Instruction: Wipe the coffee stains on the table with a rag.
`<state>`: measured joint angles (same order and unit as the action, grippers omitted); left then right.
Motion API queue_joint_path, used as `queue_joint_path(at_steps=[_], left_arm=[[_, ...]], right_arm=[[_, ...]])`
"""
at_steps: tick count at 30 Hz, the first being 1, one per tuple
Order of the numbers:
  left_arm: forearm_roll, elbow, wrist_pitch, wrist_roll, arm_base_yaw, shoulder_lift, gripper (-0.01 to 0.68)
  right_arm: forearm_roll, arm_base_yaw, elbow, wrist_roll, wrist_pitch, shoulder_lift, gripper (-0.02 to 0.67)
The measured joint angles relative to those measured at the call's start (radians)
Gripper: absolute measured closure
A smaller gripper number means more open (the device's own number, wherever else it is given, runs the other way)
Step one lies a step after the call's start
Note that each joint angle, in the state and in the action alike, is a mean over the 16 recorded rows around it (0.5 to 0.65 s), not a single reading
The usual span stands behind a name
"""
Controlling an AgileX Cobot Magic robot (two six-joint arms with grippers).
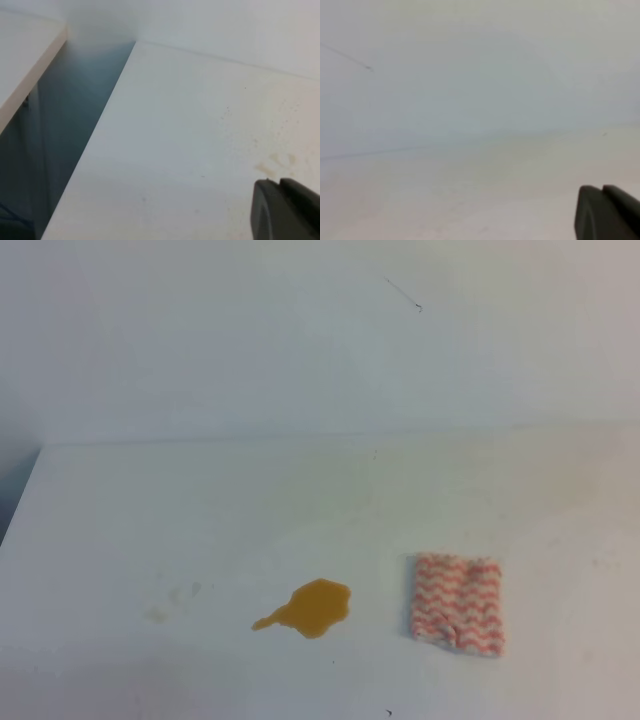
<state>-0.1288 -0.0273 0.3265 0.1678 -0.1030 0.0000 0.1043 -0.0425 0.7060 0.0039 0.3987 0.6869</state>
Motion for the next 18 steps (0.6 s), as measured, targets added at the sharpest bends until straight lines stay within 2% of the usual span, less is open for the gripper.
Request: queue_joint_path(at_steps=[4,11,18], left_arm=[[0.000,0.000,0.000,0.000,0.000,0.000,0.674],[0.000,-0.003,0.000,0.000,0.000,0.000,0.674],[0.000,-0.005,0.000,0.000,0.000,0.000,0.674]], right_arm=[[0.114,0.001,0.019,-0.078,0.064,0.099,0.652],[0.360,0.027,0.093,-0.322,0.220,0.342,0.652],[0.454,0.142,0.241,-0.511,0.349,0.639,0.652]])
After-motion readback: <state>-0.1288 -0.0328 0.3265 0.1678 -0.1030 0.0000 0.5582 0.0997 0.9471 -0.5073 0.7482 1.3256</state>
